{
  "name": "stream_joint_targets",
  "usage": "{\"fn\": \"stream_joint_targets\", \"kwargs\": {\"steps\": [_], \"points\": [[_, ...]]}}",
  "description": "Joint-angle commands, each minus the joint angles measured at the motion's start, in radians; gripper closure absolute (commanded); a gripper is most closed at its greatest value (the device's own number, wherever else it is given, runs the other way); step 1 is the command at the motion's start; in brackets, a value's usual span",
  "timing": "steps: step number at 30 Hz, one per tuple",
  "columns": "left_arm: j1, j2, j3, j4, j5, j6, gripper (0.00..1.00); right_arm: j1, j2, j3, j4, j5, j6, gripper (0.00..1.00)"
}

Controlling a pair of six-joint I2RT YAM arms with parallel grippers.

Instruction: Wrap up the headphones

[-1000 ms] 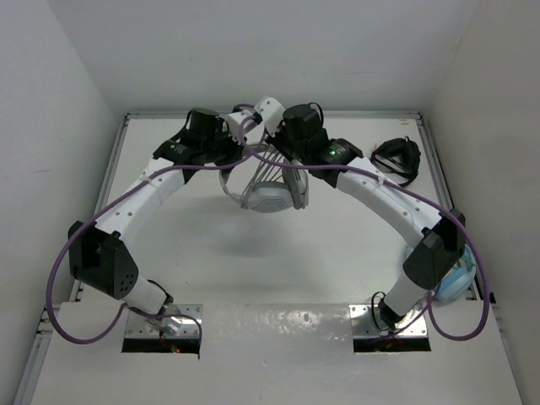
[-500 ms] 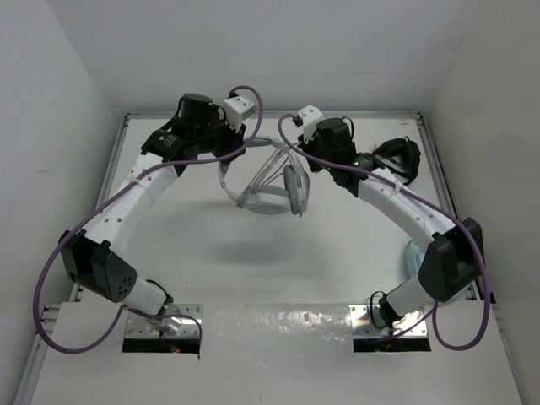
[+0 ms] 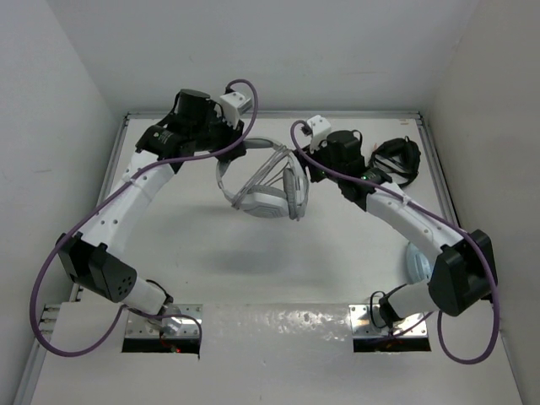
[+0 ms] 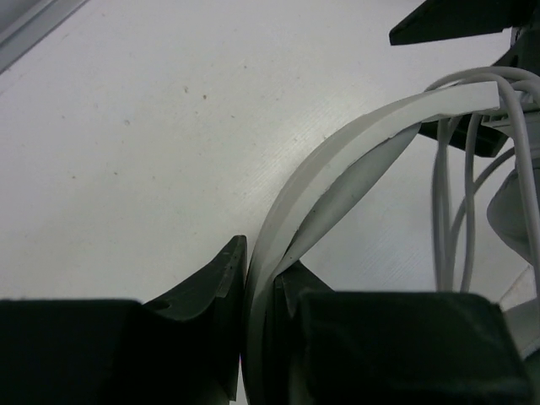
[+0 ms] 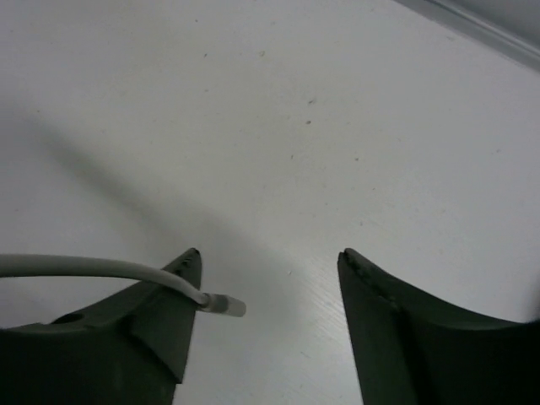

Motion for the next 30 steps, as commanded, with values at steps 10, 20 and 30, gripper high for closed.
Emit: {"fn": "stream_joint_targets", "kwargs": {"steps": [10, 20, 30], "points": [[0.022, -0.025, 0.004, 0.147, -0.065, -0.191, 1.0, 0.013, -0.185, -0.186, 0.002, -0.186, 0.065, 0.01], [0.123, -0.028, -0.005, 0.18, -0.022, -0.308, 1.0, 0.011, -0.234, -0.344, -0.007, -0.287, 0.092, 0.01], [0.254, -0.077, -0.095, 0.179, -0.322, -0.391, 1.0, 0.013, -0.282, -0.473, 0.084, -0.245, 0.186, 0.01]]}}
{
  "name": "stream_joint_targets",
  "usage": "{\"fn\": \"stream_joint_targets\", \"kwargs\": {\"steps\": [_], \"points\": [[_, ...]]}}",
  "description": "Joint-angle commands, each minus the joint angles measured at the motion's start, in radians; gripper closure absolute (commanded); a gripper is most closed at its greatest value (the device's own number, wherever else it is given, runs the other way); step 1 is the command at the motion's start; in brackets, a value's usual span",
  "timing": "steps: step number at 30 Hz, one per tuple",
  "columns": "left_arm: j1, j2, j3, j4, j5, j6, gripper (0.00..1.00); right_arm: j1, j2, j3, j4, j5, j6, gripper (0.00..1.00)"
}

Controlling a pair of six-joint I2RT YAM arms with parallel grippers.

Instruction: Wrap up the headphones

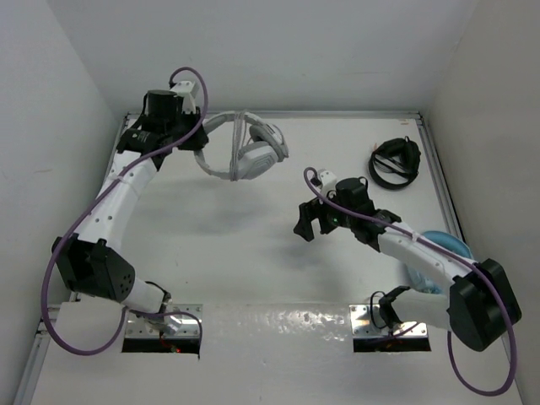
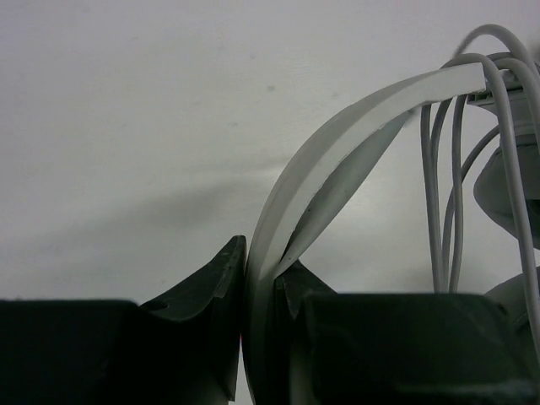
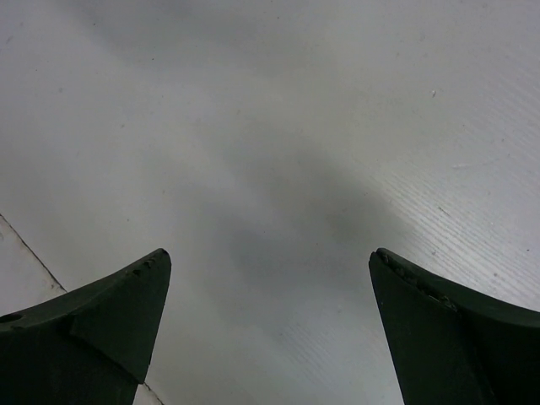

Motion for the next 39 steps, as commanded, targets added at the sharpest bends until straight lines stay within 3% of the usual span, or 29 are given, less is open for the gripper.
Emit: {"fn": "stream_joint_targets", "kwargs": {"steps": [1, 13, 22, 39], "points": [[0.062, -0.071, -0.05, 0.112, -0.176, -0.103, 1.0, 0.001, -0.04, -0.019, 0.064, 0.005, 0.037, 0.01], [0.097, -0.143, -0.351, 0.464, -0.681, -0.165, 1.0, 0.001, -0.058, -0.049, 0.067, 0.016, 0.097, 0.01], [0.134, -0.132, -0.469, 0.671, -0.711, -0.117, 1.0, 0.001, -0.086, -0.026, -0.022, 0.057, 0.092, 0.01], [0.134, -0.129, -0.532, 0.695, -0.732, -0.166, 1.0, 0.001, -0.167, -0.012, -0.087, 0.126, 0.105, 0.01]]}}
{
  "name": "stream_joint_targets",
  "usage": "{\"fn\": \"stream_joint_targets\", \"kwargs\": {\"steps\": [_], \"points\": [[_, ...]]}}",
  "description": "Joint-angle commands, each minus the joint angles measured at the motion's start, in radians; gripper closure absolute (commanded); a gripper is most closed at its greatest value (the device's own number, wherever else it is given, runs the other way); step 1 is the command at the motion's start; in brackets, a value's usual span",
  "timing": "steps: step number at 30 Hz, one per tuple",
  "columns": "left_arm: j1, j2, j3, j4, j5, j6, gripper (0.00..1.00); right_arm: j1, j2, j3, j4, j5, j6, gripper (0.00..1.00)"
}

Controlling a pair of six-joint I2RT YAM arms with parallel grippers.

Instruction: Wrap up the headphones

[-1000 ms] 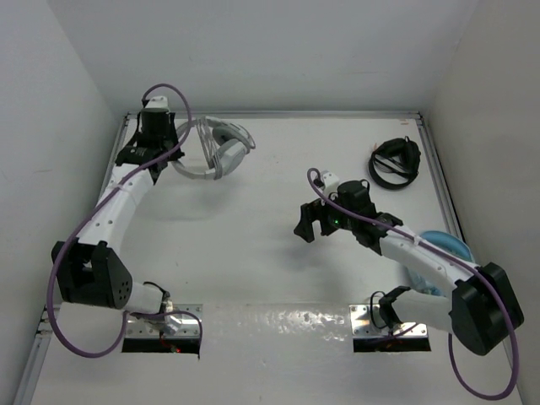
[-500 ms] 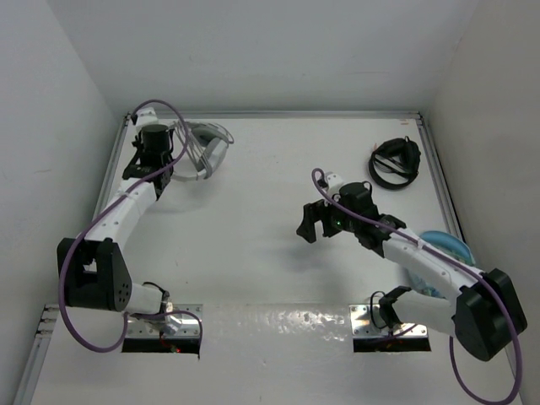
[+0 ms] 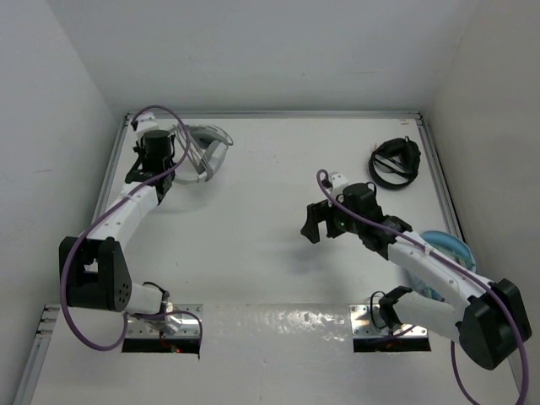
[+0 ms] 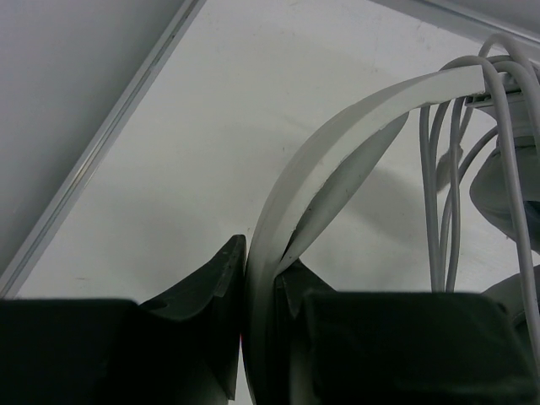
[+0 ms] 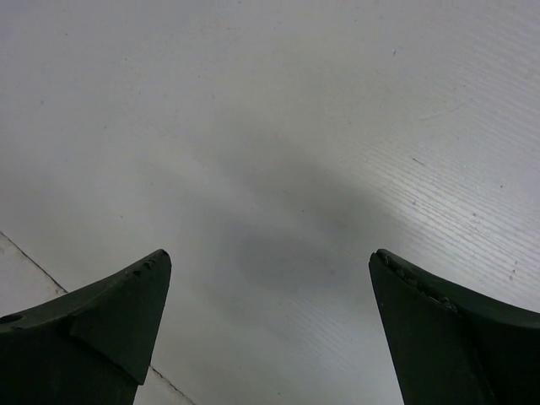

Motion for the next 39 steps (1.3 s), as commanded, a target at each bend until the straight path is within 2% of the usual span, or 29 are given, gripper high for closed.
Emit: {"fn": "stream_joint_targets", "kwargs": {"steps": [1, 13, 24, 39], "points": [[0.01, -0.035, 0.016, 0.153, -0.017, -0.059, 1.0, 0.001, -0.051, 0.021, 0.02, 0.035, 0.023, 0.01], [0.01, 0.025, 0.043, 0.149, 0.004, -0.082, 1.0, 0.005, -0.082, 0.041, -0.034, 0.063, 0.015, 0.01], [0.013, 0.173, 0.066, 0.224, -0.003, -0.102, 1.0, 0.009, -0.089, 0.062, -0.098, 0.083, 0.021, 0.01], [0.119, 0.437, 0.217, 0.279, 0.064, -0.134, 1.0, 0.017, -0.065, 0.116, -0.169, 0.125, 0.024, 0.01]]}}
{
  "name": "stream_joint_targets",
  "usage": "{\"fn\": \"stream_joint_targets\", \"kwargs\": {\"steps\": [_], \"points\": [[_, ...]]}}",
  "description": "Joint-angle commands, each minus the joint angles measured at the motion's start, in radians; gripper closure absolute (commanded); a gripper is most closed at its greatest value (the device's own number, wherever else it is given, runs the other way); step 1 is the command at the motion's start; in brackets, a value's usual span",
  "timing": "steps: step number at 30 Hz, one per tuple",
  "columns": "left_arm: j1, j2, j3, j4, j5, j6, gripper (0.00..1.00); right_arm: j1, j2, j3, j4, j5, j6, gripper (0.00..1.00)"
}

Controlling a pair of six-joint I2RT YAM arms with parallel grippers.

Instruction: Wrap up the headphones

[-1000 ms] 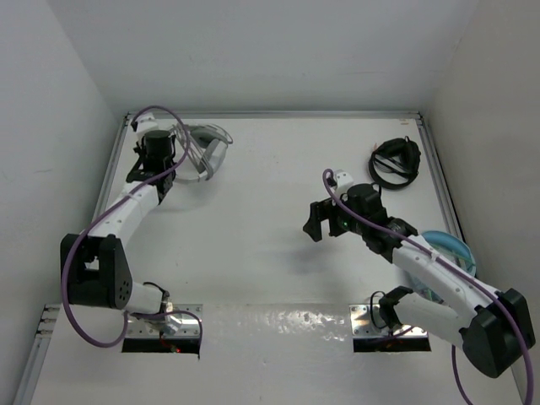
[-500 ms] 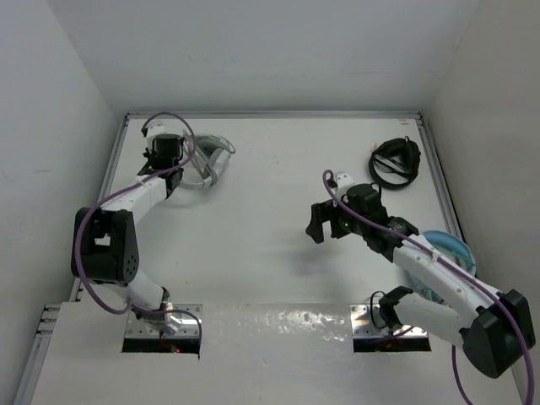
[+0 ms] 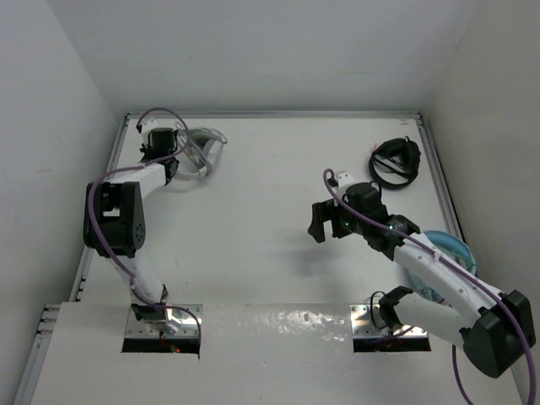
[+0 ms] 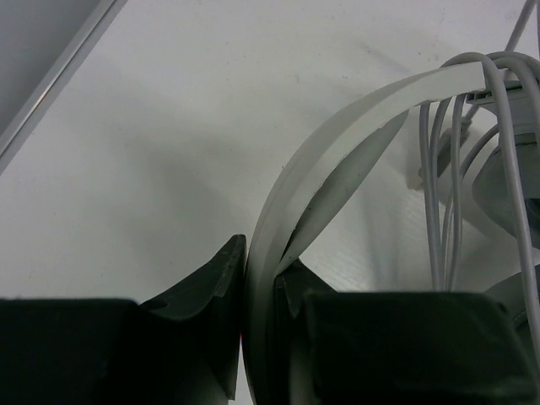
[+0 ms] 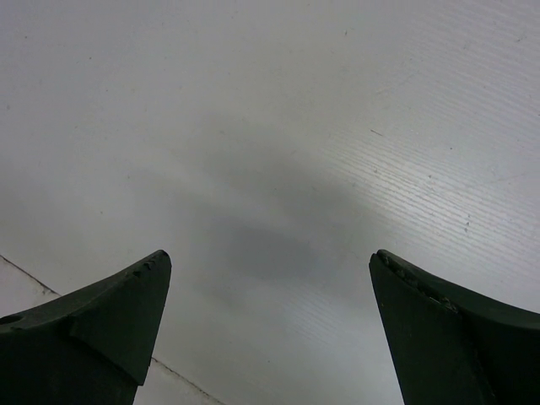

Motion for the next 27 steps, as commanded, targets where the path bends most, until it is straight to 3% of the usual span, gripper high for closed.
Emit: {"fn": "stream_joint_targets", "kwargs": {"steps": [1, 8, 9, 11, 15, 17, 27], "points": [[0.042, 0.039, 0.103, 0.127, 0.04, -0.042, 1.0, 0.008, 0.008, 0.068, -0.012, 0.022, 0.002, 0.01], [0.105, 0.17, 0.237, 0.072, 0.121, -0.062, 1.0, 0.01, 0.013, 0.08, -0.035, 0.027, 0.006, 0.01], [0.111, 0.18, 0.249, 0.068, 0.14, -0.056, 0.95, 0.011, 0.013, 0.083, -0.038, 0.028, 0.006, 0.01], [0.119, 0.205, 0.284, 0.057, 0.172, -0.042, 0.73, 0.013, 0.011, 0.085, -0.049, 0.031, 0.005, 0.01], [0.119, 0.203, 0.289, 0.058, 0.224, -0.004, 0.41, 0.016, 0.008, 0.083, -0.054, 0.036, 0.006, 0.01], [0.122, 0.196, 0.283, 0.064, 0.218, -0.012, 0.34, 0.016, 0.008, 0.085, -0.052, 0.037, 0.006, 0.01], [0.151, -0.014, 0.304, -0.014, 0.116, 0.036, 0.29, 0.019, -0.035, 0.071, -0.046, 0.08, 0.019, 0.01]]}}
